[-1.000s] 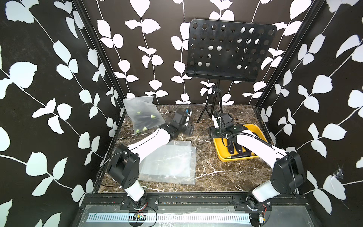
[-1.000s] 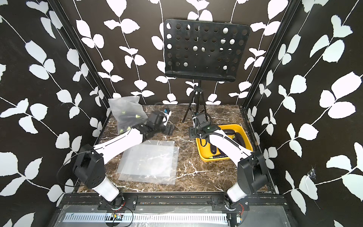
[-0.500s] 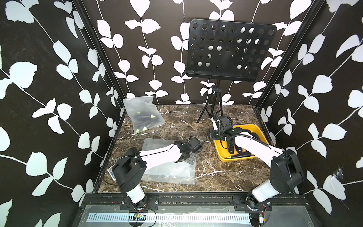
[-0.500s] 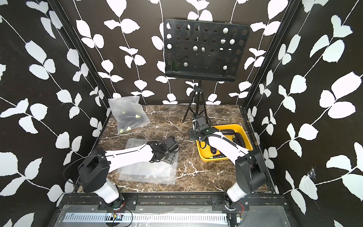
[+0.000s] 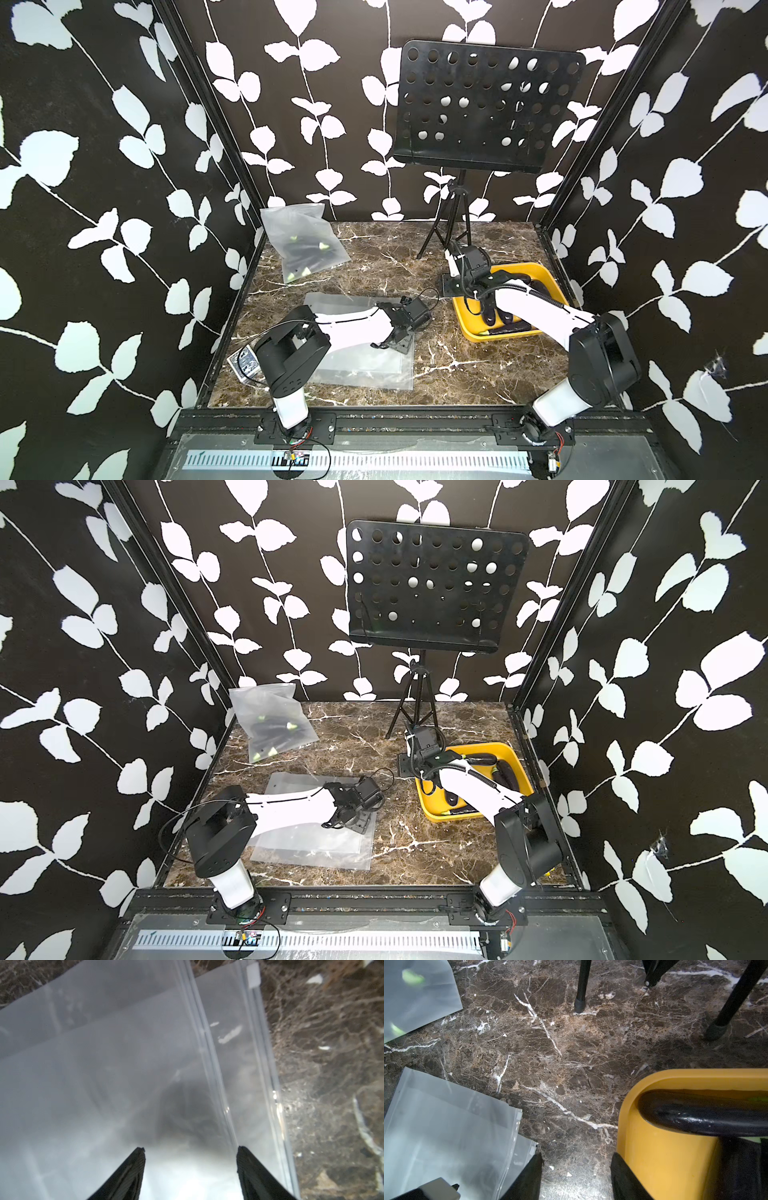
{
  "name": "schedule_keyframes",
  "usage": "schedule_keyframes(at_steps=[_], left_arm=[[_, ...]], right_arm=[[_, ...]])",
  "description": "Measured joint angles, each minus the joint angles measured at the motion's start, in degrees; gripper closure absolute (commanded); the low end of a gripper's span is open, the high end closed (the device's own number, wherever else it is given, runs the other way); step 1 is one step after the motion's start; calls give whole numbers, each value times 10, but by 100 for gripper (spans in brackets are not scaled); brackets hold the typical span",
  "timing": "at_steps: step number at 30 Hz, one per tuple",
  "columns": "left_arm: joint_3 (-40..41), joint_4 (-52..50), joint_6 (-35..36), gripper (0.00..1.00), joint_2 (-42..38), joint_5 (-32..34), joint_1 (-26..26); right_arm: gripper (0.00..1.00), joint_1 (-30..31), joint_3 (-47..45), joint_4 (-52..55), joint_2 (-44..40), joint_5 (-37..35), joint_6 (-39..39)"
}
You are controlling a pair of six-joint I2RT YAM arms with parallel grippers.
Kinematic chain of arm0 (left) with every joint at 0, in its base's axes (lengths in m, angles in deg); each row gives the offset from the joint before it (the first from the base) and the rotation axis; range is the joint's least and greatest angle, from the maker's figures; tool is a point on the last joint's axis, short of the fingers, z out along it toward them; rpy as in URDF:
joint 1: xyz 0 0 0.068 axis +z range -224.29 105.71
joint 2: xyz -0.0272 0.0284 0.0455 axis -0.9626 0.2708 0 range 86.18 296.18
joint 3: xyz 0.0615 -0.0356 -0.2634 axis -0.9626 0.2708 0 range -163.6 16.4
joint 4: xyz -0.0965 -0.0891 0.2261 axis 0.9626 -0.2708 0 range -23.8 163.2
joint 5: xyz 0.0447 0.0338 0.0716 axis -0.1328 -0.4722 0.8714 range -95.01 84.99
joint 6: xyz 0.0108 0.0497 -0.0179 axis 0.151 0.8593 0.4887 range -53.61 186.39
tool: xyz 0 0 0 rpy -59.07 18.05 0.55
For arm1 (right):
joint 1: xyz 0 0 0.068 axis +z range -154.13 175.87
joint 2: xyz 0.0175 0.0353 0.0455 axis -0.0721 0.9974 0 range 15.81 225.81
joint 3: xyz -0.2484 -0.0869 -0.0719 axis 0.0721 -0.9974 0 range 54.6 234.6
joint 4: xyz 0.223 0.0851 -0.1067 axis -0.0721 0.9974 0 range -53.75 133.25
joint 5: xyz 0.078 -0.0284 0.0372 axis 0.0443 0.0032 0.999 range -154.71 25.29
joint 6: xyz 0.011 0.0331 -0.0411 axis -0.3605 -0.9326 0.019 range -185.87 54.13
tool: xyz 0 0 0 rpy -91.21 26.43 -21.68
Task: Place the eggplant in a zip-top bag and seal the zipper
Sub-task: Open the zipper food storage bag.
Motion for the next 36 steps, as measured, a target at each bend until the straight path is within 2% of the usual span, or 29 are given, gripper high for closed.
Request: schedule_keyframes(at_steps=[3, 8, 13, 23, 30, 34, 36], left_arm=[[0, -2, -1, 34, 11, 4, 0], [-20, -16, -12, 24, 15, 3, 0], [-53, -19, -33, 23, 15, -2, 0], [-68, -38, -53, 35, 46, 11, 0], [-68, -50, -53, 39, 48, 29, 0], [-68, -51, -52, 39, 50, 35, 0], [-68, -51, -52, 35, 52, 36, 0]], right_arm=[[48, 0, -6, 0, 0, 4, -1], [49, 0, -15, -8, 0, 8, -4], [49, 0, -35, -17, 0, 9, -10], [49, -3, -57, -28, -24, 11, -12], [49, -9, -72, -44, -28, 21, -14], [49, -9, -80, -45, -28, 25, -15], [49, -9, -80, -46, -28, 25, -15]])
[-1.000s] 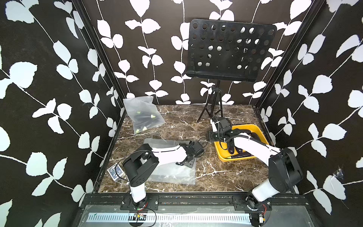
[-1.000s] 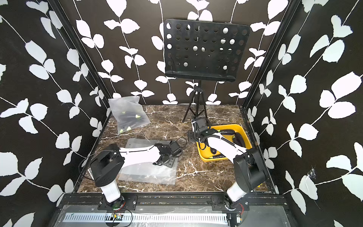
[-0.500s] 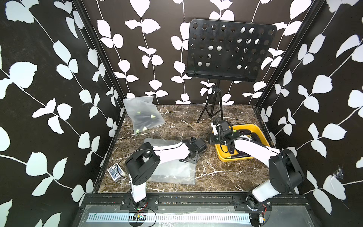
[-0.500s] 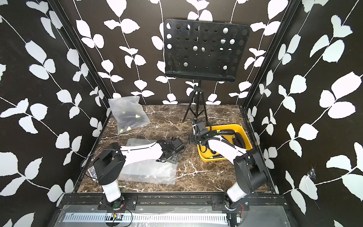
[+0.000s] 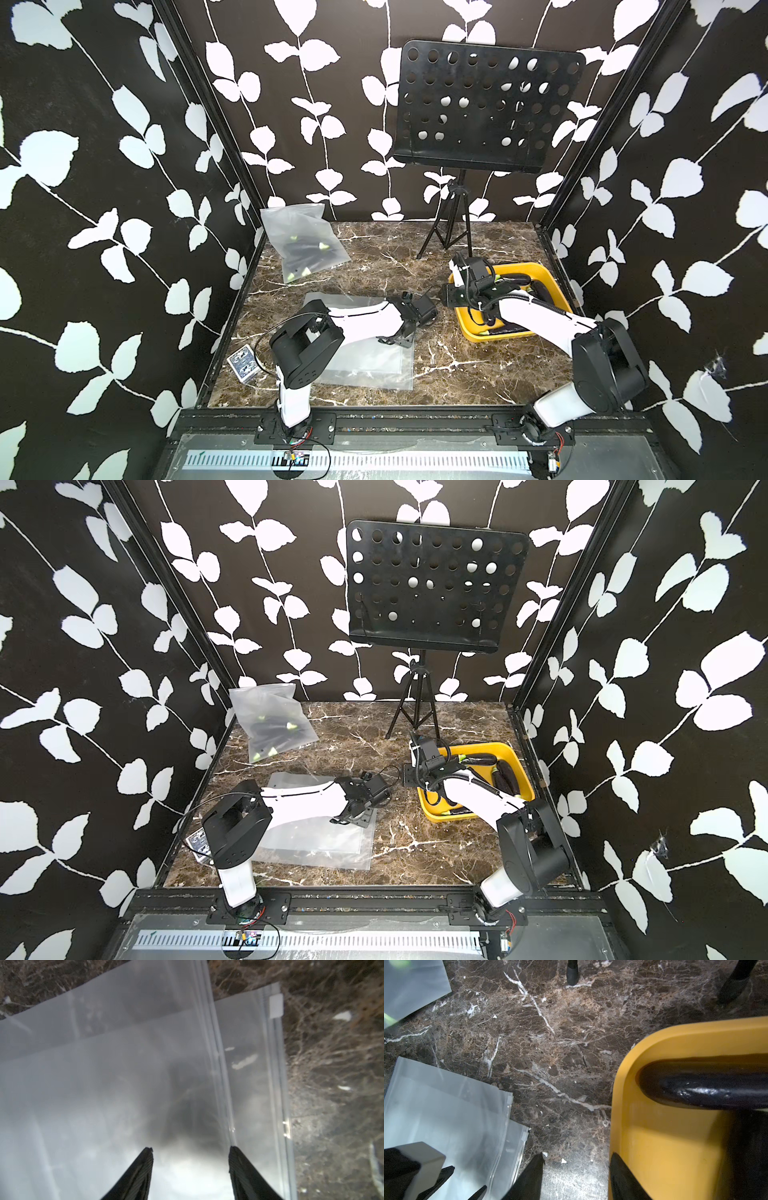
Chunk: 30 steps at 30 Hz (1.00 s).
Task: Place the eggplant in a zip-top bag and seal the zipper
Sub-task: Open the zipper food storage bag.
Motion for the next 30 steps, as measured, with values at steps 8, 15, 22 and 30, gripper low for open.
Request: schedule_keyframes(at_steps=[8, 15, 22, 30], left_arm=[[-22, 1, -8, 31, 1, -18, 0], [-26, -3, -14, 42, 24, -18, 0], [-30, -9, -19, 56, 34, -16, 0], [-27, -7, -21, 82, 34, -30, 0]], right_arm=[[50, -2, 0, -7, 0, 7, -3], [50, -2, -1, -11, -1, 13, -8], [50, -7, -13, -16, -12, 15, -8], [50, -14, -22, -21, -12, 22, -9]])
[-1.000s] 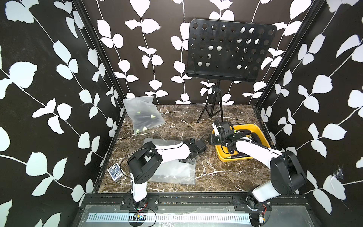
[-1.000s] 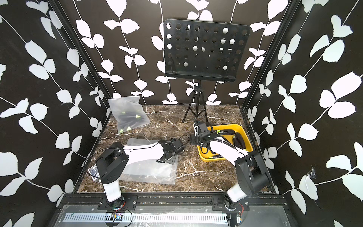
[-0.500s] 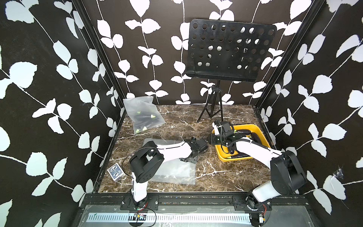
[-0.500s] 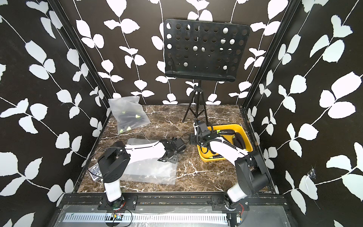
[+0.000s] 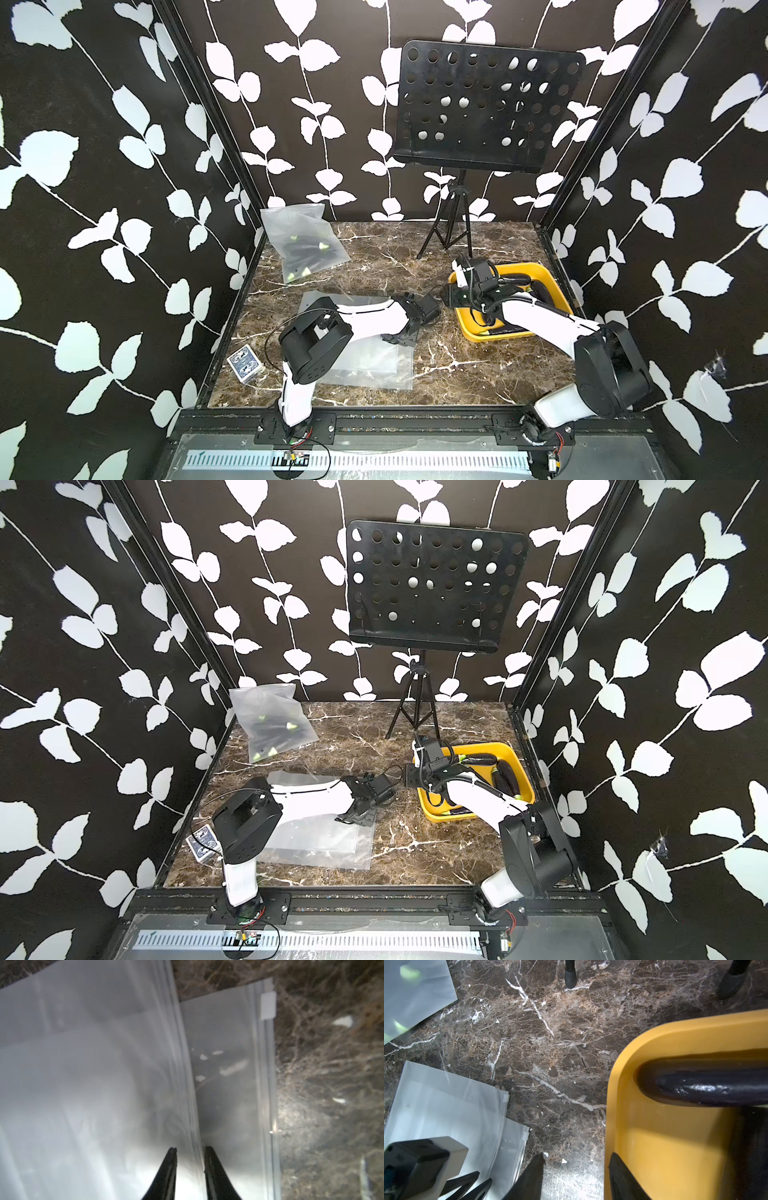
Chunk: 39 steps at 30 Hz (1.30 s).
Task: Place the eggplant in a zip-top bag and seal the zipper
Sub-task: Open the zipper food storage bag.
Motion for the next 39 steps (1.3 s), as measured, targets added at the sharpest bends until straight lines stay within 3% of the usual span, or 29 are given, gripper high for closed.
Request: schedule_keyframes(at_steps=[1, 6, 9, 23, 32, 39], left_arm=[[1, 2, 0, 87, 0, -6, 0], [14, 19, -1, 89, -8, -23, 6], [20, 23, -2, 100, -13, -29, 9], [60, 48, -2, 100, -85, -69, 41], [88, 61, 7, 100, -148, -96, 79], [92, 68, 15, 100, -183, -88, 85]], right_arm=[[50, 0, 0, 0, 0, 1, 0], [50, 0, -3, -4, 0, 4, -1], [50, 0, -5, -5, 0, 5, -2], [51, 0, -5, -8, 0, 45, 1], [55, 18, -17, -82, 26, 153, -18], [59, 67, -42, -221, 112, 247, -119]])
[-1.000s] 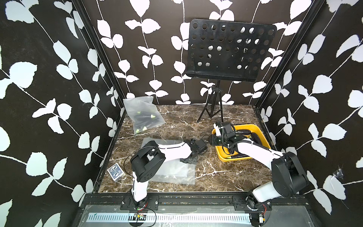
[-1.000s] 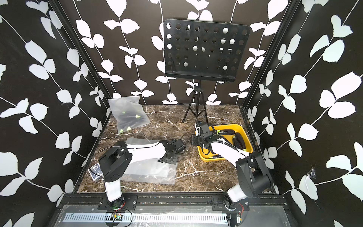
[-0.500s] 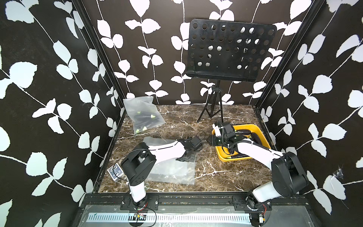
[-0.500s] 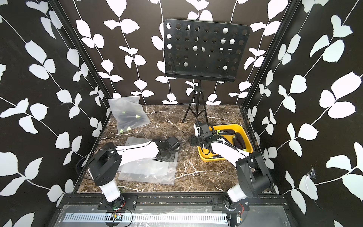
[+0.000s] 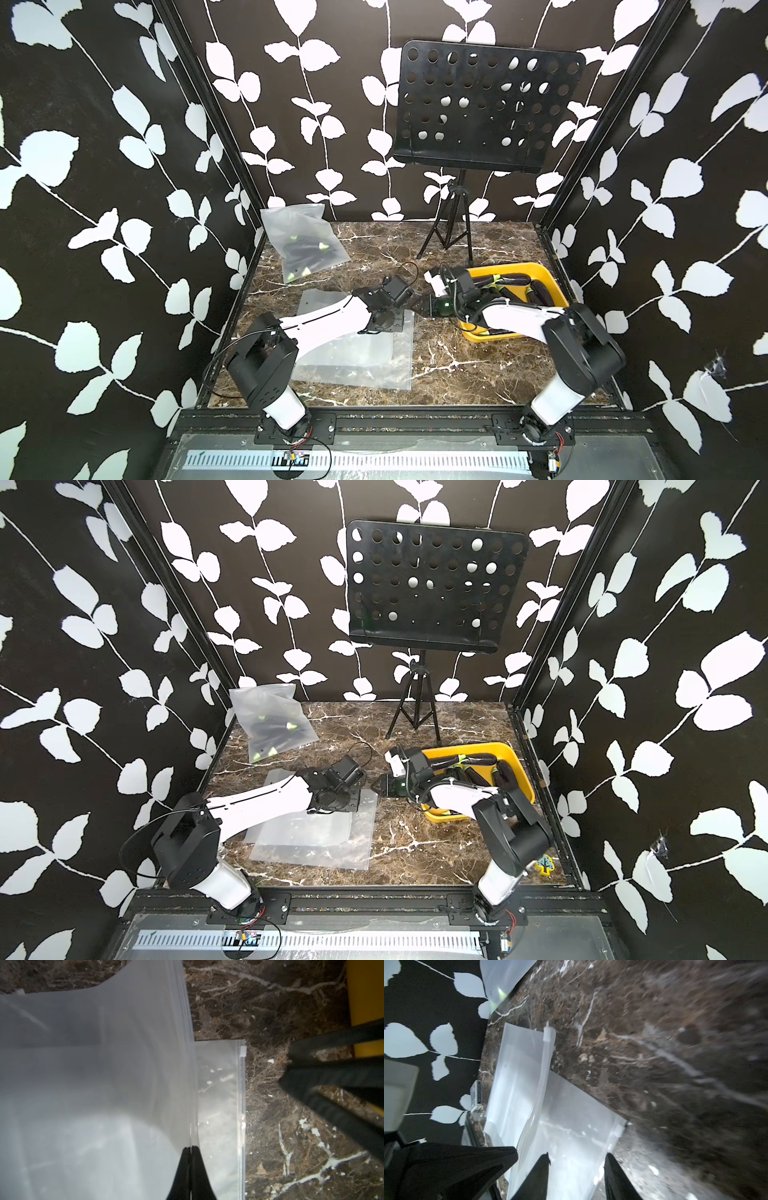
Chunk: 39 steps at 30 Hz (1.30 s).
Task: Place the eggplant in a zip-top bag and seal the zipper
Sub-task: Open the zipper food storage bag.
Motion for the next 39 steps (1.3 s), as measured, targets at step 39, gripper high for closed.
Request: schedule_keyframes(at_steps=[39], left_arm=[[43, 30, 8, 100, -29, 0, 21]], right_arm=[[70, 72, 19, -139, 51, 13, -136]])
